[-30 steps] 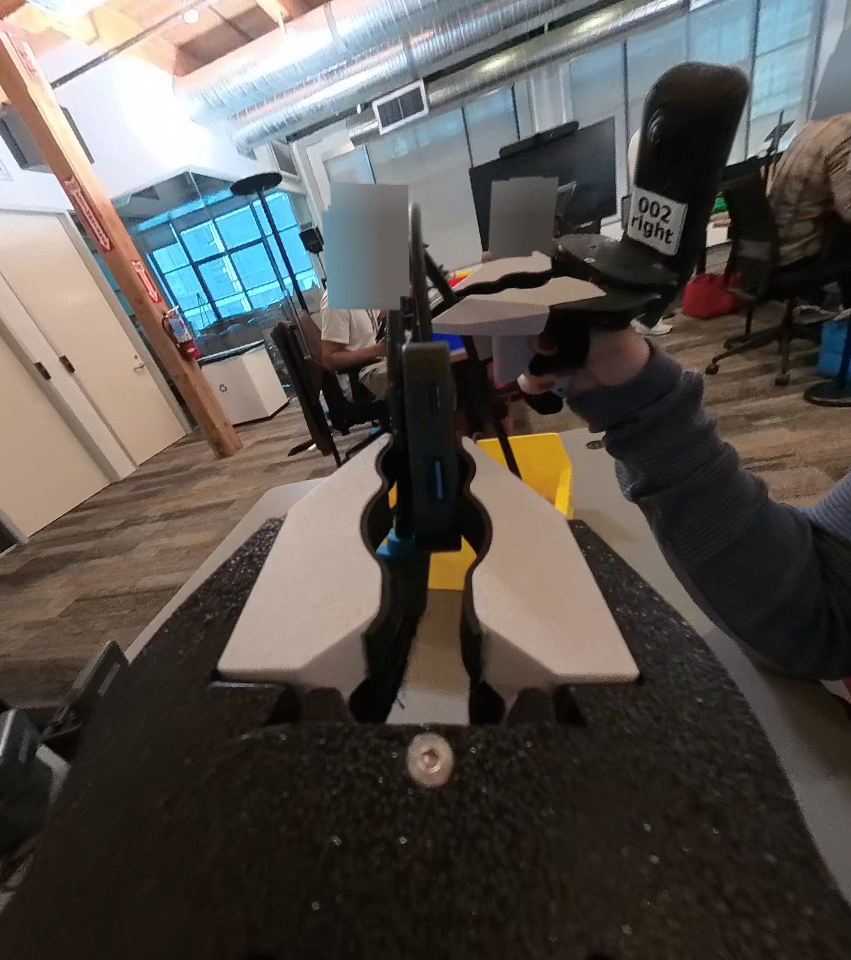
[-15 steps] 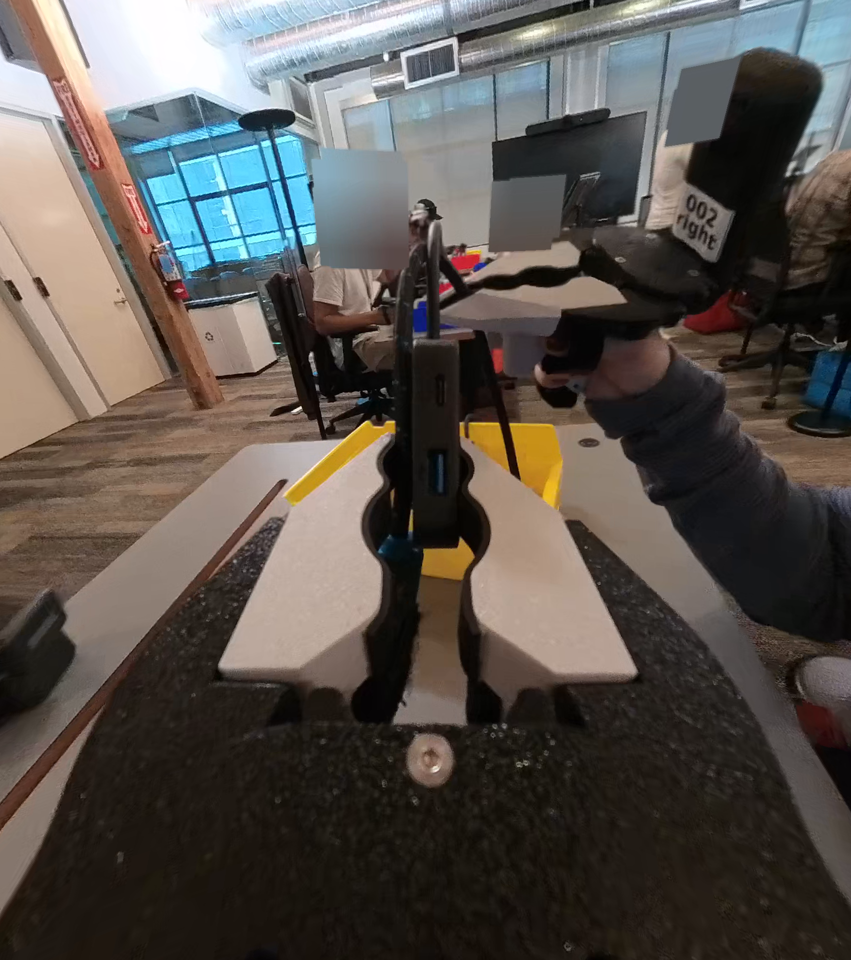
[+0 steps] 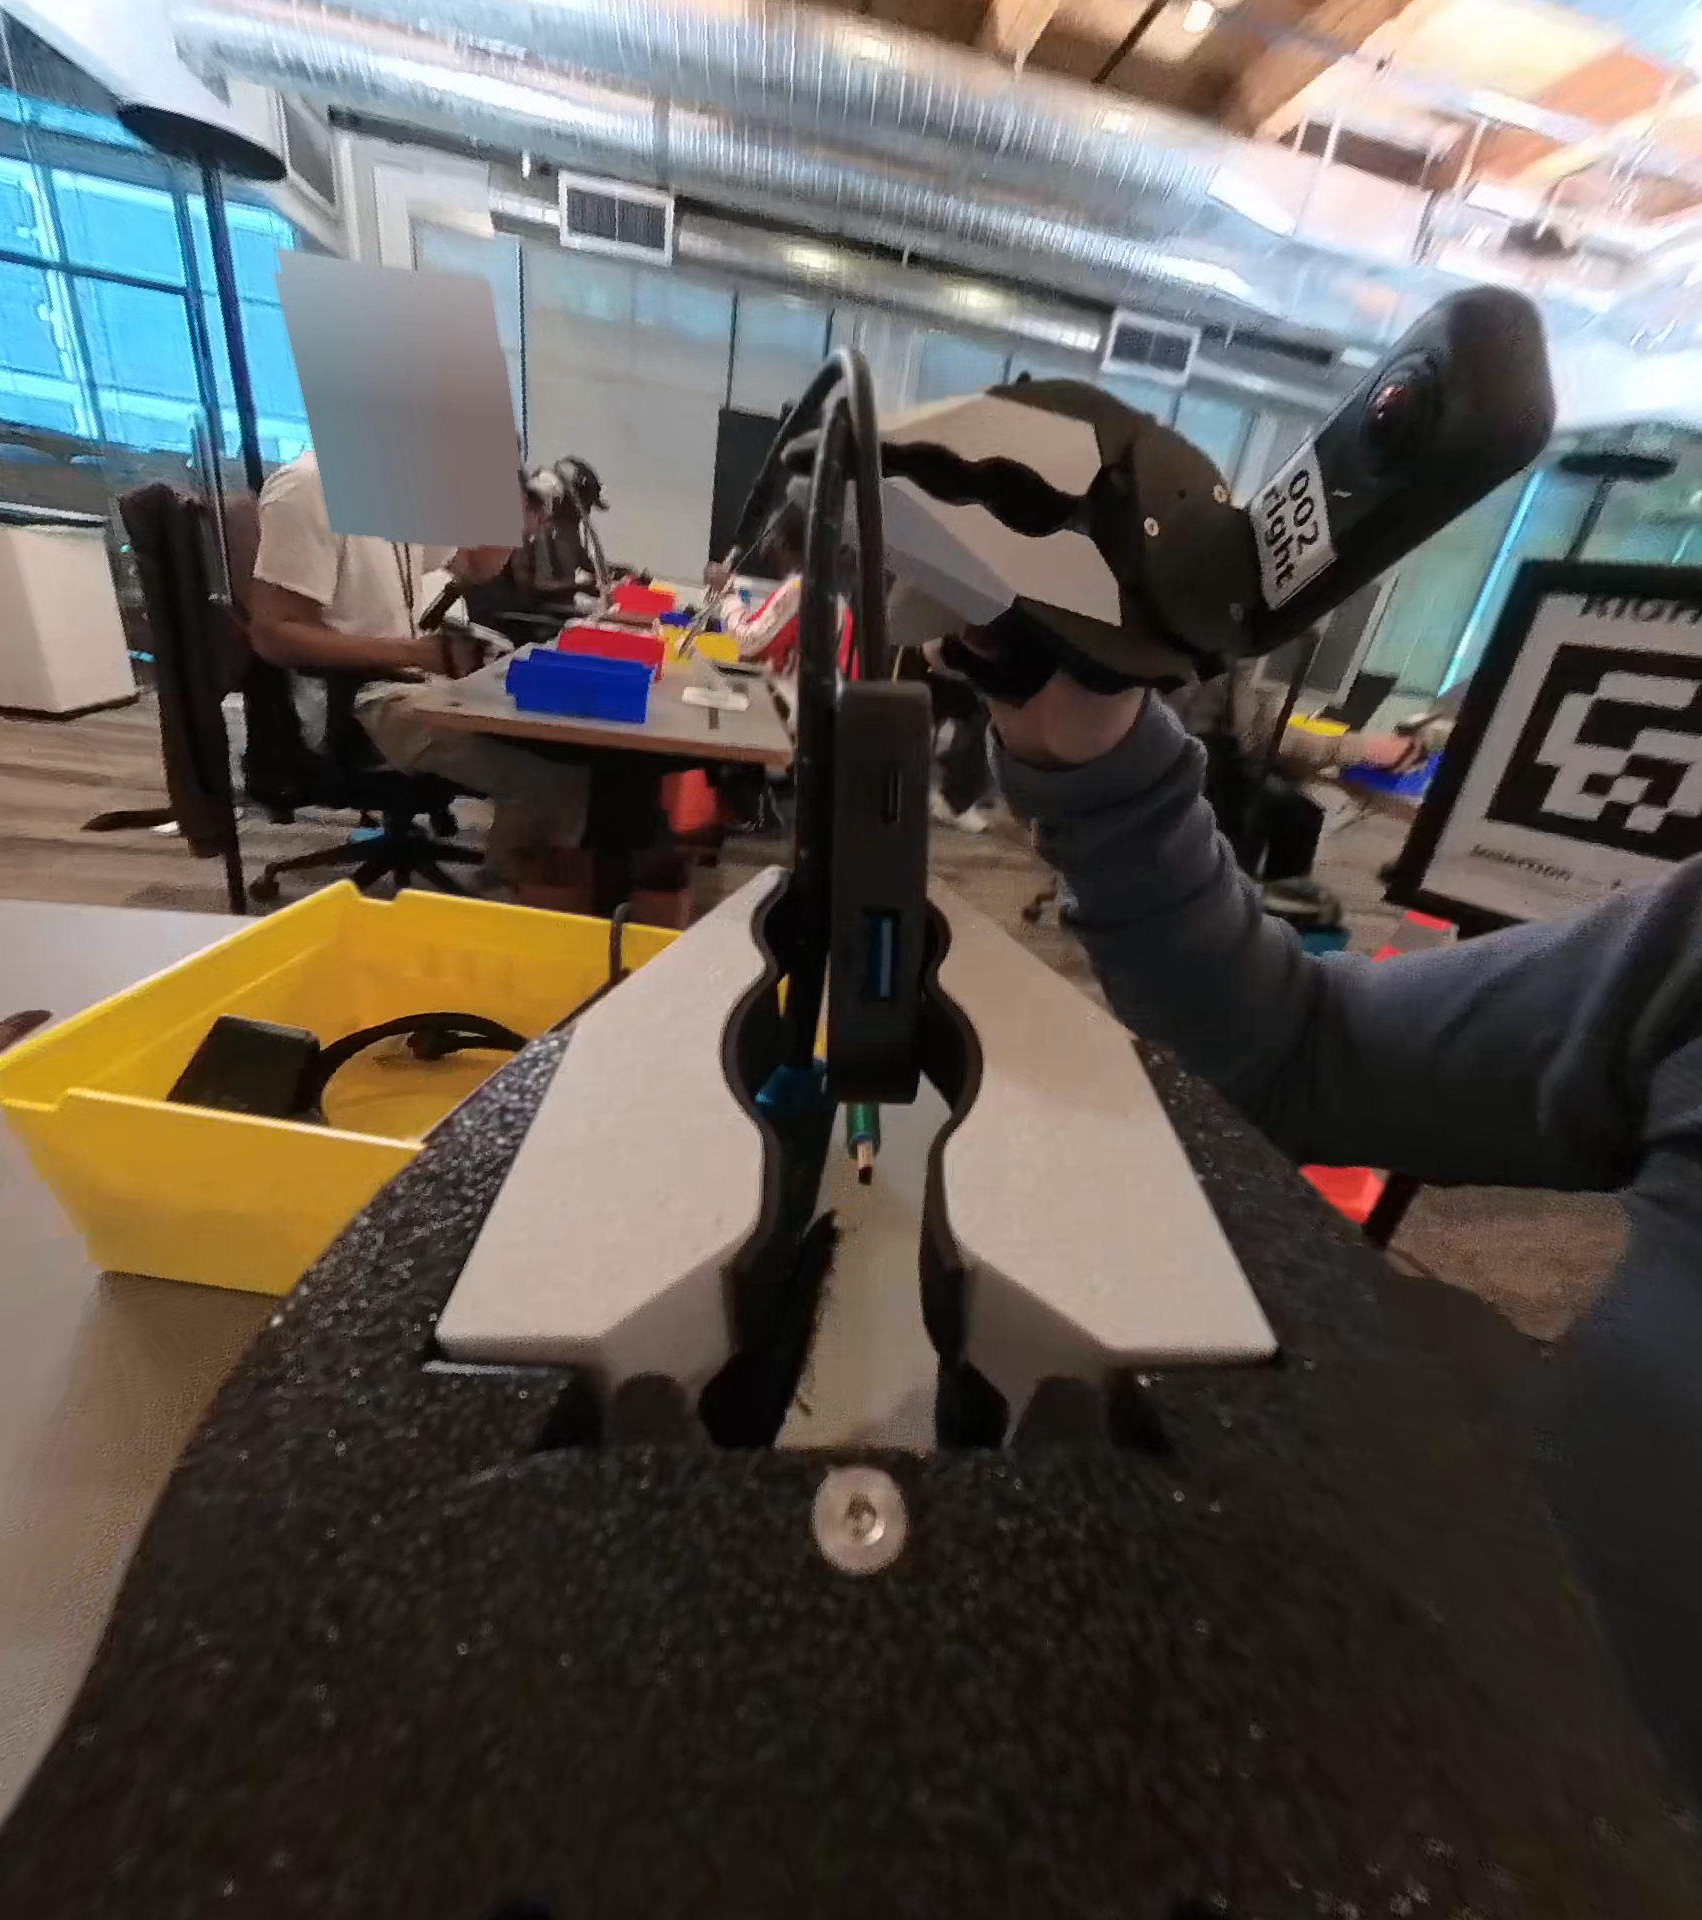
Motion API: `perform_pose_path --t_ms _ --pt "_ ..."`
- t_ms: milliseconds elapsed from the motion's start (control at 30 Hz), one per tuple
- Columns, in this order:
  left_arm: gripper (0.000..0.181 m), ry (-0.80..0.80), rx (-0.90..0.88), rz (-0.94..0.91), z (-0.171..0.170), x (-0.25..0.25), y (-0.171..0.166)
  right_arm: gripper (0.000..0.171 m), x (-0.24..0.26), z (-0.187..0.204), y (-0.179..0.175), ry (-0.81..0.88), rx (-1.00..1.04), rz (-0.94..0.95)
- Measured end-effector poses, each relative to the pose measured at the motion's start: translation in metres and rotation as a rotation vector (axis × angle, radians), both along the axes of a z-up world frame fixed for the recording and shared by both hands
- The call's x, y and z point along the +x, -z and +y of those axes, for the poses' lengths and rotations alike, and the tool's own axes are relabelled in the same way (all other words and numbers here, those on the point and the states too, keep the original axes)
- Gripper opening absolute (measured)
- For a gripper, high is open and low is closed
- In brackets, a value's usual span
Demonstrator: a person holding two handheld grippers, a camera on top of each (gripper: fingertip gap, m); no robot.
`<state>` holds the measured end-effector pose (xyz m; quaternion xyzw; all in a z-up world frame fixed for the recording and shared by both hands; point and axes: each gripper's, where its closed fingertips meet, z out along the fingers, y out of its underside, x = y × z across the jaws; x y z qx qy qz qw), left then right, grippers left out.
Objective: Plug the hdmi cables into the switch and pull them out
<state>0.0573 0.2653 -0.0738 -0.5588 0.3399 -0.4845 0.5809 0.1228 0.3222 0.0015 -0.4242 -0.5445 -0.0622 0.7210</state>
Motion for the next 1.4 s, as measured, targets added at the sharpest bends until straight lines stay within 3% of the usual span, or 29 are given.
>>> perform_pose_path --t_ms 100,167,300,400,500,667,1000,1033,1167,1400 --pt "0.02 -0.028 -0.012 -0.03 -0.014 -0.021 0.016 0.003 -0.023 -0.019 0.013 -0.016 -0.04 -0.09" --pt "0.019 -0.137 0.051 0.031 -0.028 -0.038 0.037 0.003 -0.039 -0.038 0.031 -0.042 -0.058 -0.15" --pt "0.019 -0.44 0.358 0.397 -0.064 -0.072 0.09 0.003 -0.068 -0.085 0.079 -0.147 0.008 -0.247" --pt "0.019 -0.577 0.539 0.572 -0.088 -0.093 0.116 0.003 -0.08 -0.11 0.11 -0.218 0.1 -0.265" --pt "0.02 -0.665 0.616 0.697 -0.094 -0.105 0.131 0.003 -0.088 -0.122 0.128 -0.233 0.198 -0.251" --pt "0.023 -0.674 0.689 0.844 -0.098 -0.104 0.152 0.003 -0.09 -0.139 0.14 -0.254 0.368 -0.219" --pt "0.033 -0.74 0.711 0.804 -0.103 -0.104 0.149 0.003 -0.086 -0.133 0.143 -0.212 0.327 -0.224" --pt "0.018 -0.729 0.699 0.806 -0.104 -0.103 0.151 0.003 -0.085 -0.133 0.143 -0.214 0.323 -0.218" --pt "0.012 -0.766 0.635 0.741 -0.102 -0.11 0.144 0.004 -0.083 -0.127 0.142 -0.194 0.299 -0.215" --pt "0.011 -0.858 0.57 0.544 -0.104 -0.135 0.114 0.003 -0.04 -0.082 0.09 -0.029 0.326 -0.18"
